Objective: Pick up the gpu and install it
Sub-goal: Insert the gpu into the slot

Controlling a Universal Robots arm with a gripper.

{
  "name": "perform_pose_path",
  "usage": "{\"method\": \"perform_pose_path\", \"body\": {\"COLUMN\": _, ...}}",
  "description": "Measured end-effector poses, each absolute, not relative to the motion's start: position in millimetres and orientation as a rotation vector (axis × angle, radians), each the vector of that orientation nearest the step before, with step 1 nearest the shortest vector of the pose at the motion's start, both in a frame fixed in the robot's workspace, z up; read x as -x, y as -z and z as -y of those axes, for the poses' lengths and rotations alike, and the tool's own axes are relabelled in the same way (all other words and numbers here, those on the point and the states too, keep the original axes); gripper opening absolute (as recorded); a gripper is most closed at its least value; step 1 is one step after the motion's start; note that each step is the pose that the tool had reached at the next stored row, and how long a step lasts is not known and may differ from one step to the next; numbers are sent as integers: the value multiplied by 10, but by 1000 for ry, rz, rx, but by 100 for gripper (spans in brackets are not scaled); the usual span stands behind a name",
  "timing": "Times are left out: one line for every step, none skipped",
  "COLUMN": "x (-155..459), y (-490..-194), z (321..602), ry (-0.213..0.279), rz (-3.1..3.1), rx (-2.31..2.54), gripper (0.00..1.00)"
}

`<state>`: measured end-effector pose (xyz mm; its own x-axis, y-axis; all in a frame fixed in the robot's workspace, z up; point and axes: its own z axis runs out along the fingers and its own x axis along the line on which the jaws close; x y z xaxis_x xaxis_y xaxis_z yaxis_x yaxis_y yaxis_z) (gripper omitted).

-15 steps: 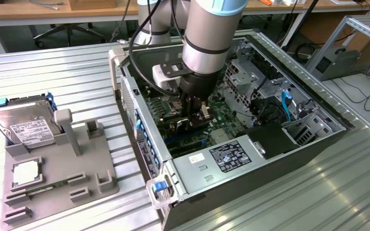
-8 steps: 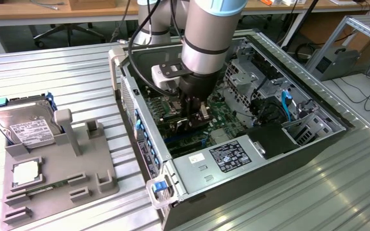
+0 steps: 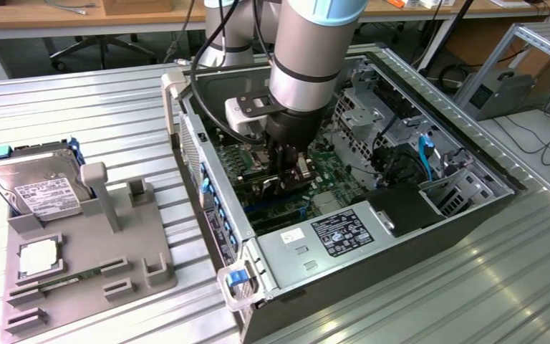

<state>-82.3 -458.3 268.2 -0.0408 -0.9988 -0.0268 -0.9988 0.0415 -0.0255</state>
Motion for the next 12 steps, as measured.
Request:
{"method": "perform_pose_path", "body": {"x": 823, "y": -2682, "z": 4583, "ry": 0, "rz": -2240, "rx": 2150, "gripper": 44}}
{"method": "perform_pose_path", "body": {"x": 823, "y": -2682, "z": 4583, "ry": 0, "rz": -2240, "rx": 2150, "gripper": 42}}
{"method": "perform_pose_path", "body": {"x": 823, "y": -2682, "z": 4583, "ry": 0, "rz": -2240, "rx": 2150, "gripper": 42}}
{"method": "perform_pose_path", "body": {"x": 823, "y": -2682, "z": 4583, "ry": 0, "rz": -2240, "rx": 2150, "gripper": 36}}
{"method": "perform_pose_path", "body": {"x": 823, "y": -2682, "z": 4583, "ry": 0, "rz": -2240, "rx": 2150, "gripper": 29}}
{"method": "perform_pose_path", "body": {"x": 823, "y": -2682, "z": 4583, "ry": 0, "rz": -2240, "rx": 2150, "gripper": 27}}
{"method": "perform_pose_path", "body": {"x": 823, "y": -2682, "z": 4583, "ry": 0, "rz": -2240, "rx": 2150, "gripper": 27}}
{"method": "perform_pose_path", "body": {"x": 823, "y": -2682, "z": 4583, "ry": 0, "rz": -2240, "rx": 2150, "gripper": 27}}
{"method": "perform_pose_path", "body": {"x": 823, "y": -2682, "z": 4583, "ry": 0, "rz": -2240, "rx": 2150, "gripper": 27}}
{"method": "perform_pose_path", "body": {"x": 823, "y": -2682, "z": 4583, "ry": 0, "rz": -2240, "rx": 2150, "gripper": 27}}
{"method": "perform_pose_path", "body": {"x": 823, "y": -2682, "z": 4583, "ry": 0, "rz": -2240, "rx": 2150, "gripper": 27}}
{"method": "perform_pose_path", "body": {"x": 823, "y": -2682, "z": 4583, "ry": 0, "rz": -2240, "rx": 2150, "gripper": 27}}
